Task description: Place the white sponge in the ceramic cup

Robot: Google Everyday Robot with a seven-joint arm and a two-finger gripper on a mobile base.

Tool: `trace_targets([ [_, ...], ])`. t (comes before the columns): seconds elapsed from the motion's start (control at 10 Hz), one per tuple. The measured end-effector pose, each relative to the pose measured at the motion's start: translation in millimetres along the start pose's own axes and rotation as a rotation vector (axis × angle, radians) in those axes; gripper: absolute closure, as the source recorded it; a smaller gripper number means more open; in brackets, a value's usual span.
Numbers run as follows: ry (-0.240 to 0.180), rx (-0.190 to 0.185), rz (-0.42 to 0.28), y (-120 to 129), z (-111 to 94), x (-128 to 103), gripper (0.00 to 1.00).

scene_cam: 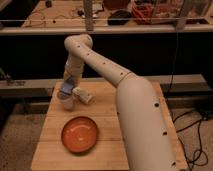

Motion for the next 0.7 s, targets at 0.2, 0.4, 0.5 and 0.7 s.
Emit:
trace_targets([
  [0.2,-0.006,0.001,-0.011,0.1,2.1,-0.7,0.99],
  [0.4,-0.010,0.001,-0.022,0.3,3.5,-1.3,0.99],
  [0.5,-0.013,0.002,-0.030,0.2,4.4,-1.8,0.99],
  [0.7,-0.017,0.002,-0.037,0.3,5.4,-1.9,0.99],
])
